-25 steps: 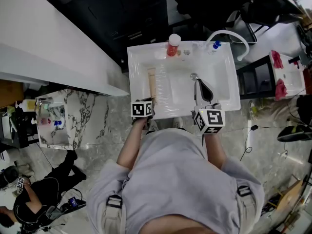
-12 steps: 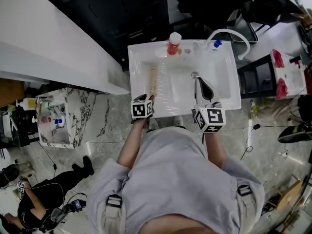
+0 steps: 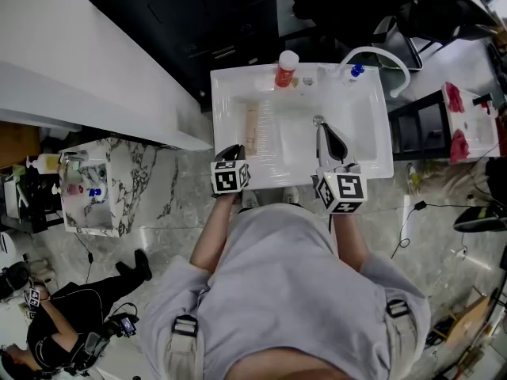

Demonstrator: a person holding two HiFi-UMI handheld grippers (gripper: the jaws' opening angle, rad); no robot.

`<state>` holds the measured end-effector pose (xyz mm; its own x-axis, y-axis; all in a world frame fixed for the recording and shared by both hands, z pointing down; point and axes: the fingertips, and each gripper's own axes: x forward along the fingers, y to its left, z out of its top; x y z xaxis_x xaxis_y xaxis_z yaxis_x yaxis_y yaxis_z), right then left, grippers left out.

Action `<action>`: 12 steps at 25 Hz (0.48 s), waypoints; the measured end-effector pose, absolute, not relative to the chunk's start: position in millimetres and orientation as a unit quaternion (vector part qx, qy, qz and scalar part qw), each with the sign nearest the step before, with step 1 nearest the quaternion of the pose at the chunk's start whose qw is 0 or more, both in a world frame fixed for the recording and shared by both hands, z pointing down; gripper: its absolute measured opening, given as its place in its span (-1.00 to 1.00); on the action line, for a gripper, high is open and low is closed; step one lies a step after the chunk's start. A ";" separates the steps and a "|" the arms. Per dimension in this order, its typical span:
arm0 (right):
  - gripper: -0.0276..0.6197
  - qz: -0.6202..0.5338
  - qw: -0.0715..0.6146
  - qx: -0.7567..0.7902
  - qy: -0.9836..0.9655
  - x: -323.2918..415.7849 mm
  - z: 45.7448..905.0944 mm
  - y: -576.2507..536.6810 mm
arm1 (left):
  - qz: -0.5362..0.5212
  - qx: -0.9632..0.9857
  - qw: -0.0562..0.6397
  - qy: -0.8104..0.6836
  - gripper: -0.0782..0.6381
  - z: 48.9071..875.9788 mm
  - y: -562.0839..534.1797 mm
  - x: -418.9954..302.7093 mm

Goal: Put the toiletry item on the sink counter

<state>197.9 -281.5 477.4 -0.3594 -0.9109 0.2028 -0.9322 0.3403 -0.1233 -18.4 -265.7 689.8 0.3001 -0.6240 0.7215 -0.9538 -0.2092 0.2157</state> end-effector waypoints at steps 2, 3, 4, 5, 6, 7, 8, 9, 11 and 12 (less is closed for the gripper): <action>-0.90 0.108 0.049 0.563 -0.818 197.2 476.9 -281.7 | 0.240 0.737 0.320 -0.545 -0.70 682.7 -268.7 -20.5; -0.90 0.108 0.049 0.562 -0.818 197.0 476.5 -282.0 | 0.235 0.737 0.316 -0.549 -0.71 678.9 -270.3 -21.3; -0.91 0.108 0.049 0.562 -0.819 196.9 476.1 -282.4 | 0.230 0.738 0.312 -0.553 -0.72 674.9 -271.9 -22.1; -0.90 0.107 0.050 0.561 -0.819 196.8 475.8 -282.9 | 0.226 0.738 0.308 -0.556 -0.73 671.0 -273.6 -22.9; -0.90 0.108 0.050 0.561 -0.819 196.9 475.7 -283.3 | 0.221 0.738 0.303 -0.560 -0.73 667.1 -275.2 -23.5; -0.90 0.108 0.050 0.561 -0.819 196.9 475.8 -283.5 | 0.217 0.739 0.299 -0.563 -0.73 663.3 -276.7 -24.0; -0.91 0.108 0.050 0.561 -0.819 196.8 476.0 -283.6 | 0.213 0.740 0.295 -0.566 -0.74 659.7 -277.9 -24.5; -0.90 0.108 0.050 0.560 -0.820 196.4 476.1 -283.5 | 0.210 0.740 0.291 -0.568 -0.74 656.0 -278.9 -24.9; -0.91 0.107 0.050 0.559 -0.821 195.8 476.0 -283.4 | 0.202 0.743 0.282 -0.573 -0.75 647.8 -281.0 -25.6; -0.90 0.106 0.050 0.558 -0.821 195.7 475.7 -283.5 | 0.197 0.744 0.278 -0.575 -0.75 643.1 -282.0 -26.0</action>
<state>195.7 -283.5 475.7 -0.3713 -0.9066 0.2006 -0.9278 0.3537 -0.1190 -26.0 -282.0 643.1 0.2606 -0.7458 0.6131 -0.9651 -0.1843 0.1861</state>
